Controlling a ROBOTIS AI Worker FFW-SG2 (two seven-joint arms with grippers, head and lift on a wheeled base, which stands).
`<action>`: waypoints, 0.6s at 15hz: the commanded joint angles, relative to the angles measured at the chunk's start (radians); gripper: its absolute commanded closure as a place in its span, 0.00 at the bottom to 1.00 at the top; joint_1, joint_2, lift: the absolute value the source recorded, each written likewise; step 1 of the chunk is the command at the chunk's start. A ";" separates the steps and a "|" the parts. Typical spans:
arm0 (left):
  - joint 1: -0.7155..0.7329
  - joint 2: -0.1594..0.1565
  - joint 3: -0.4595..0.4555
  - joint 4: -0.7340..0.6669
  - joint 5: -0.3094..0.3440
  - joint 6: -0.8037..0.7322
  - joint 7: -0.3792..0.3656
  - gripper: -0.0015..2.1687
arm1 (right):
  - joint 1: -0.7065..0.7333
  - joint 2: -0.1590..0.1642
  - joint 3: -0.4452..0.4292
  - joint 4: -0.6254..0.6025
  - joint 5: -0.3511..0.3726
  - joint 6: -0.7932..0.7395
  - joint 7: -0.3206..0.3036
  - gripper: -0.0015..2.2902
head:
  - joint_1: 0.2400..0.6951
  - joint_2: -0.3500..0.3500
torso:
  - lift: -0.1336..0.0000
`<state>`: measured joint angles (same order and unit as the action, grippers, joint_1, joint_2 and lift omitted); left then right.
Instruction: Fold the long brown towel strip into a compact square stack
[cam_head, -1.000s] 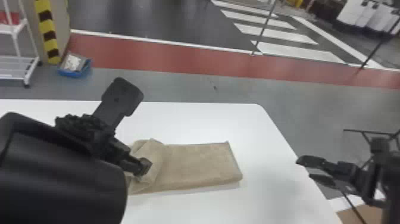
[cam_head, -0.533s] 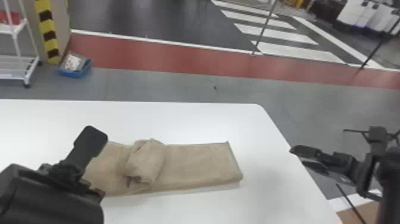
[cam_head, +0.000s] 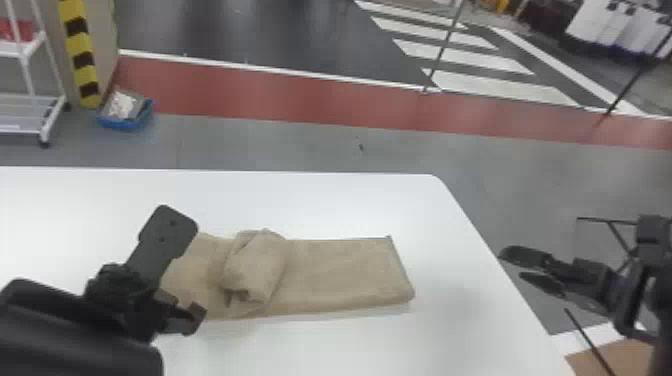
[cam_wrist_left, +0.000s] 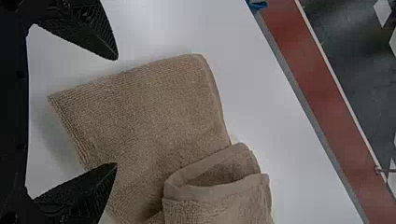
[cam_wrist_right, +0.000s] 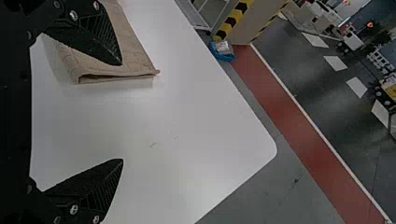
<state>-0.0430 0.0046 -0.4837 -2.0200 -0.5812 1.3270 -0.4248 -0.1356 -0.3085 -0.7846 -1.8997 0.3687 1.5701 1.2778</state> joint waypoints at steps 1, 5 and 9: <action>0.000 -0.007 -0.018 -0.043 -0.002 0.038 -0.002 0.04 | -0.002 -0.004 -0.002 0.005 -0.001 0.002 0.000 0.07 | 1.00 0.00 | 0.07; 0.000 -0.007 -0.018 0.023 0.092 -0.122 0.121 0.04 | -0.004 -0.003 -0.001 0.010 -0.001 0.002 0.000 0.07 | 1.00 0.00 | 0.07; -0.014 -0.007 -0.035 0.096 0.139 -0.174 0.150 0.04 | 0.002 -0.006 -0.024 0.011 -0.008 0.002 0.000 0.07 | 1.00 0.00 | 0.07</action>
<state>-0.0534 0.0046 -0.5098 -1.9403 -0.4551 1.1595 -0.2791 -0.1365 -0.3139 -0.7992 -1.8898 0.3654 1.5701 1.2778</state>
